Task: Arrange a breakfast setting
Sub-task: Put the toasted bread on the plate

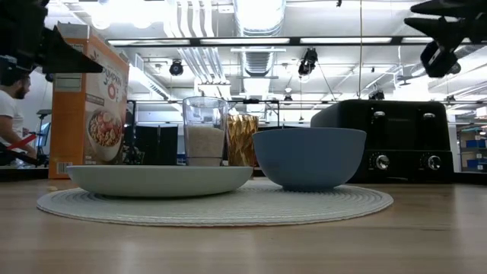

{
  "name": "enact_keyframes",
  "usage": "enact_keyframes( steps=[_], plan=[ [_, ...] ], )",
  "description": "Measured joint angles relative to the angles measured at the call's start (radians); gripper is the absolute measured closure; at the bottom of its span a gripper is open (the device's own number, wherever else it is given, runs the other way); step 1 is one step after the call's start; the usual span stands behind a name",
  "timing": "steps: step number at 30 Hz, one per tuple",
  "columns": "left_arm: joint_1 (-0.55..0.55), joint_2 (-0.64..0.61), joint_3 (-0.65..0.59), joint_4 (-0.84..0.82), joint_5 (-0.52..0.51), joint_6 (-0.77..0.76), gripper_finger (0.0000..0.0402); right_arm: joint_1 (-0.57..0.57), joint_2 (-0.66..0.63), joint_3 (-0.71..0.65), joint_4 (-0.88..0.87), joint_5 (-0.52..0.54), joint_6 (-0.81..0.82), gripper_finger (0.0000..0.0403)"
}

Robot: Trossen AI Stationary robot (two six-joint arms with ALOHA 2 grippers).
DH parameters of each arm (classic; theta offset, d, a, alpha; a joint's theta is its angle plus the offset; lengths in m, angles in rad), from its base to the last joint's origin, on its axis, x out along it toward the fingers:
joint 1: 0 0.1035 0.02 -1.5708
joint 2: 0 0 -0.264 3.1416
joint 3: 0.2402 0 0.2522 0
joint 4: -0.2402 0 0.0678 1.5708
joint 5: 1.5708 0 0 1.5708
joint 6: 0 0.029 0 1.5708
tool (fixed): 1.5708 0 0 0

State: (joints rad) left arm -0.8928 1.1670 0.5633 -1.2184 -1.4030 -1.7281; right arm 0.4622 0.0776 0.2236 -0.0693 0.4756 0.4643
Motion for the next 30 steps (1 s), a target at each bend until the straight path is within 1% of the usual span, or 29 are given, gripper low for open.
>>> enact_keyframes(
  steps=[4, 5, 8, 10, 12, 15, 19, 22, 26, 30],
  plan=[
    [0.000, 0.017, 0.046, 0.004, 0.001, 0.001, 0.0400, 0.000, 0.001, 0.171, -0.334, 0.078, 0.065, 0.0335],
    [0.000, 0.022, 0.059, 0.002, 0.000, 0.030, 0.0400, 0.000, 0.003, 0.211, -0.423, 0.100, 0.089, 0.0335],
    [0.000, 0.036, 0.093, 0.010, -0.003, 0.199, 0.0400, 0.000, 0.015, 0.318, -0.650, 0.161, 0.194, 0.0335],
    [0.000, 0.047, 0.123, 0.015, -0.013, 0.225, 0.0400, 0.000, 0.032, 0.368, -0.748, 0.182, 0.244, 0.0335],
    [0.000, 0.054, 0.137, 0.015, 0.002, 0.220, 0.0400, 0.000, 0.052, 0.399, -0.789, 0.187, 0.266, 0.0335],
    [0.000, 0.058, 0.129, 0.019, 0.035, 0.153, 0.0400, 0.000, 0.096, 0.422, -0.793, 0.202, 0.264, 0.0335],
    [0.000, 0.068, 0.068, 0.025, 0.042, 0.024, 0.0400, 0.000, 0.180, 0.462, -0.796, 0.257, 0.232, 0.0335],
    [0.000, 0.074, 0.021, 0.034, 0.042, -0.057, 0.0400, 0.001, 0.247, 0.503, -0.803, 0.277, 0.232, 0.0335],
    [0.000, 0.075, -0.036, 0.041, 0.029, -0.140, 0.0400, -0.012, 0.318, 0.568, -0.858, 0.311, 0.270, 0.0332],
    [-0.003, 0.067, -0.093, 0.045, 0.025, -0.204, 0.0400, -0.046, 0.361, 0.609, -0.926, 0.334, 0.318, 0.0317]
  ],
)
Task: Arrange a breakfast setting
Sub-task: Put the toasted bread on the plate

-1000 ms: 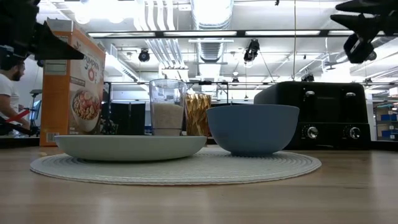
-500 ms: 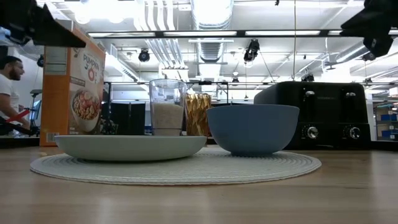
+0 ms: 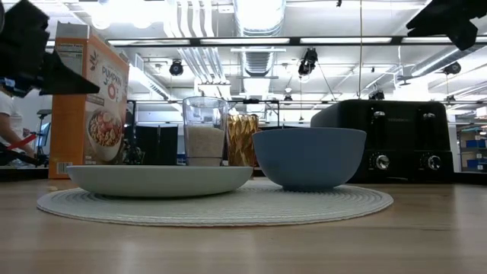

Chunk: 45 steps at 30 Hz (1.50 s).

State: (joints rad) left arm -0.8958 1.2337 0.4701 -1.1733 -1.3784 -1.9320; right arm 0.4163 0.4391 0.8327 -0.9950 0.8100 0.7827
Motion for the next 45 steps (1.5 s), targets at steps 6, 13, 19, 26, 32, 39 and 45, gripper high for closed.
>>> enact_keyframes(
  steps=[6, 13, 19, 26, 32, 39, 45],
  plan=[
    [-0.001, -0.005, -0.069, 0.023, 0.000, -0.052, 0.0400, -0.082, 0.023, 0.009, -0.022, 0.004, 0.032, 0.0300],
    [-0.001, -0.005, -0.082, 0.038, 0.000, -0.034, 0.0400, -0.155, 0.016, 0.006, -0.017, -0.004, -0.026, 0.0296],
    [-0.001, -0.005, -0.074, 0.037, 0.000, -0.033, 0.0400, -0.159, -0.010, 0.006, -0.003, -0.051, -0.122, 0.0296],
    [-0.001, -0.005, -0.072, 0.047, -0.001, -0.038, 0.0400, -0.158, -0.012, 0.003, 0.108, -0.146, -0.290, 0.0296],
    [-0.001, -0.005, -0.072, 0.050, -0.002, -0.040, 0.0400, -0.163, -0.014, 0.003, 0.126, -0.156, -0.380, 0.0296],
    [-0.001, -0.005, -0.072, 0.053, -0.002, -0.040, 0.0400, -0.202, -0.071, 0.002, 0.125, -0.158, -0.436, 0.0296],
    [-0.001, -0.005, -0.072, 0.056, -0.002, -0.040, 0.0400, -0.204, -0.146, 0.002, 0.125, -0.196, -0.467, 0.0296]
  ],
)
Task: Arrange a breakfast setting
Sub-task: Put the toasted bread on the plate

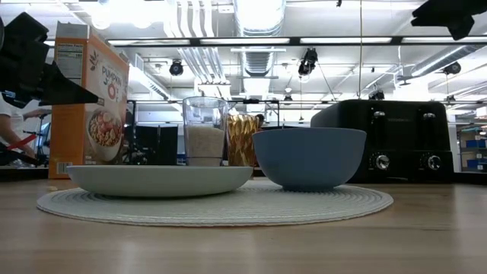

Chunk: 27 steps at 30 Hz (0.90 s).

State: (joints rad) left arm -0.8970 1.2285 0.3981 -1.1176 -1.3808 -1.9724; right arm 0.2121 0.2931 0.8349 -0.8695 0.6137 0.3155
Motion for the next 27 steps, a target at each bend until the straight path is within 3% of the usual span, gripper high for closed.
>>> enact_keyframes(
  steps=[6, 13, 19, 27],
  plan=[
    [0.000, 0.000, 0.000, 0.000, 0.000, 0.000, 0.0400, 0.000, -0.027, -0.012, 0.029, -0.033, 0.039, 0.0296],
    [0.000, 0.000, 0.000, 0.000, 0.000, 0.003, 0.0400, -0.003, 0.076, -0.024, 0.166, -0.072, -0.048, 0.0296],
    [0.000, 0.000, 0.000, 0.000, 0.000, 0.004, 0.0400, -0.003, 0.159, 0.056, 0.241, -0.103, -0.154, 0.0296],
    [0.000, 0.000, 0.000, 0.000, 0.000, 0.023, 0.0400, -0.009, 0.172, 0.142, 0.233, -0.151, -0.118, 0.0296]
  ],
)
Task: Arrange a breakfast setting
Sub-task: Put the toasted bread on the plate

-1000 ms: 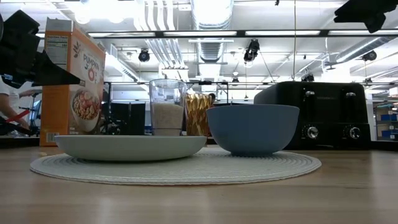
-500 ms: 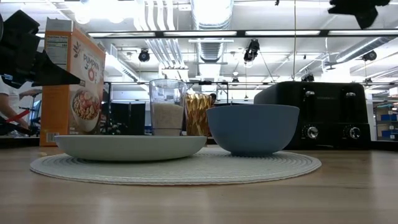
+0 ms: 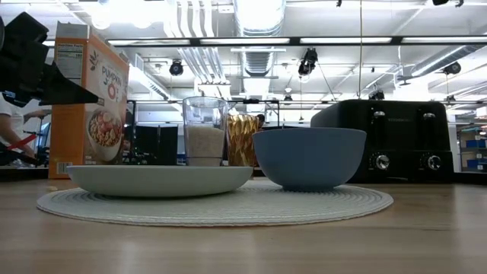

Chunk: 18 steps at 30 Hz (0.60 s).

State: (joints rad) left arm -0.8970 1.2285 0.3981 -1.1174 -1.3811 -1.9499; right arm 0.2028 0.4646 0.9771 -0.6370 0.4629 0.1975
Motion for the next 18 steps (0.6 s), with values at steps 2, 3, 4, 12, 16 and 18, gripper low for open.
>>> enact_keyframes(
  steps=[2, 3, 4, 12, 16, 18],
  plan=[
    [0.000, 0.000, 0.000, 0.000, 0.000, 0.003, 0.0400, 0.000, -0.005, -0.001, -0.009, 0.000, 0.010, 0.0296],
    [0.000, 0.000, 0.000, 0.000, 0.000, 0.003, 0.0400, 0.000, -0.006, -0.004, -0.018, 0.000, 0.011, 0.0296],
    [0.000, 0.000, 0.000, 0.001, 0.000, 0.003, 0.0400, 0.000, -0.007, -0.008, -0.032, 0.000, 0.011, 0.0296],
    [0.000, 0.000, 0.000, 0.008, -0.001, 0.006, 0.0400, -0.001, -0.057, -0.113, -0.192, 0.026, 0.091, 0.0296],
    [0.000, 0.000, 0.000, 0.008, -0.025, 0.008, 0.0400, -0.001, -0.140, -0.185, -0.200, 0.062, 0.124, 0.0296],
    [0.000, 0.000, 0.000, 0.008, -0.031, 0.008, 0.0400, -0.001, -0.189, -0.213, -0.195, 0.062, 0.156, 0.0298]
  ],
)
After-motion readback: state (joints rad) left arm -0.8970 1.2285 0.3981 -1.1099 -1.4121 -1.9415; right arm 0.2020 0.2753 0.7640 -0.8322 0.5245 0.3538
